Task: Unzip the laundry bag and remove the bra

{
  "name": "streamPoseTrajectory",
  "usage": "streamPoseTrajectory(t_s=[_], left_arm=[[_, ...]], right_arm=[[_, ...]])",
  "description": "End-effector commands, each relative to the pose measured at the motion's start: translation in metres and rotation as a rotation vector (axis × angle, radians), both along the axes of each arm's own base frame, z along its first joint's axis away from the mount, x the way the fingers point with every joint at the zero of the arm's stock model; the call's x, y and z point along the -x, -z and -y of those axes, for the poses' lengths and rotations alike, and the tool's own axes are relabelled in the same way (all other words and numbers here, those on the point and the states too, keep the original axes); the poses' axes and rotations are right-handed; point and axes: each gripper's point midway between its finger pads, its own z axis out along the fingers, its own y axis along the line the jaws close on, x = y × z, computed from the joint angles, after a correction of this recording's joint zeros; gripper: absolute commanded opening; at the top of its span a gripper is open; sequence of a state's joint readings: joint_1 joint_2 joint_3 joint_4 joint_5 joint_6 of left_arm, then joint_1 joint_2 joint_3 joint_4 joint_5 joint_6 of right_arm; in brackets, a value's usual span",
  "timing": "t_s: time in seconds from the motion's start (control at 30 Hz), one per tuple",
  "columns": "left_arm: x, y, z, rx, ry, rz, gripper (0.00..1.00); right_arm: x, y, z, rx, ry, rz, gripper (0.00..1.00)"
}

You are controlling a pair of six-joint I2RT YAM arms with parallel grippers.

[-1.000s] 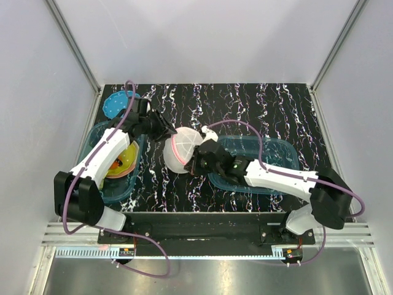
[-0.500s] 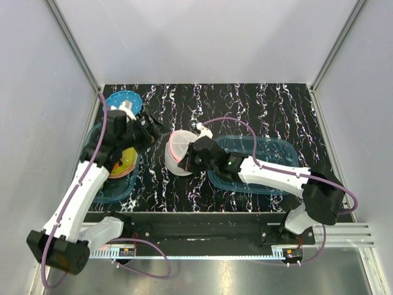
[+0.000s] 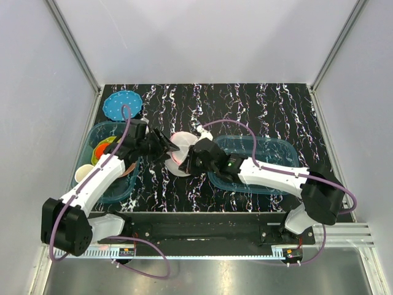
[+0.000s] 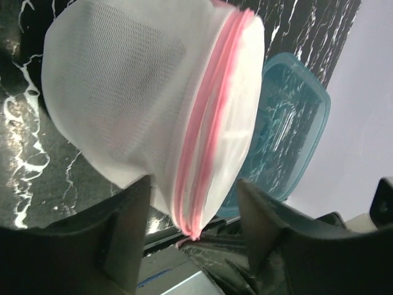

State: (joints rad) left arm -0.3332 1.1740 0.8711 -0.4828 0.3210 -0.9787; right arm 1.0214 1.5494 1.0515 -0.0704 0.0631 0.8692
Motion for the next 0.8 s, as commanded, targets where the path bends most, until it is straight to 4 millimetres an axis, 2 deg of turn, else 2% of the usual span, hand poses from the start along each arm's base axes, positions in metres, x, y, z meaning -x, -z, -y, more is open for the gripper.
streamPoseTrajectory(t_s=[0.0, 0.03, 0.07, 0.1, 0.17, 0.4, 0.47, 0.5, 0.57, 0.6, 0.77], left_arm=[[-0.024, -0.022, 0.010, 0.047, -0.007, 0.082, 0.24], [-0.025, -0.021, 0.009, 0.039, -0.007, 0.076, 0.11], [-0.029, -0.028, 0.009, 0.038, -0.007, 0.092, 0.00], [-0.030, -0.030, 0.007, 0.022, 0.002, 0.102, 0.00], [-0.038, -0.042, 0.002, 0.011, -0.006, 0.129, 0.00], [-0.055, -0.057, -0.020, -0.030, 0.008, 0.160, 0.00], [-0.060, -0.055, -0.023, -0.044, 0.025, 0.157, 0.00], [-0.063, -0.060, -0.022, -0.041, 0.036, 0.169, 0.00], [-0.068, -0.059, -0.021, -0.053, 0.056, 0.172, 0.00], [-0.071, -0.053, -0.020, -0.058, 0.062, 0.152, 0.00], [-0.083, -0.056, -0.016, -0.057, 0.081, 0.169, 0.00]], right_arm=[[0.002, -0.016, -0.001, -0.042, 0.003, 0.027, 0.00], [0.003, -0.014, 0.002, -0.034, 0.007, 0.026, 0.00], [0.003, -0.013, 0.004, -0.027, 0.009, 0.028, 0.00], [0.003, -0.015, 0.008, -0.026, 0.018, 0.035, 0.00], [0.006, -0.008, 0.018, 0.001, 0.020, 0.034, 0.00], [0.023, 0.019, 0.067, 0.090, 0.057, 0.013, 0.00], [0.025, 0.021, 0.074, 0.102, 0.065, 0.014, 0.00], [0.027, 0.024, 0.079, 0.110, 0.067, 0.012, 0.00], [0.028, 0.023, 0.079, 0.103, 0.067, 0.011, 0.00], [0.028, 0.024, 0.077, 0.102, 0.059, 0.005, 0.00], [0.026, 0.016, 0.058, 0.073, 0.015, 0.005, 0.00]])
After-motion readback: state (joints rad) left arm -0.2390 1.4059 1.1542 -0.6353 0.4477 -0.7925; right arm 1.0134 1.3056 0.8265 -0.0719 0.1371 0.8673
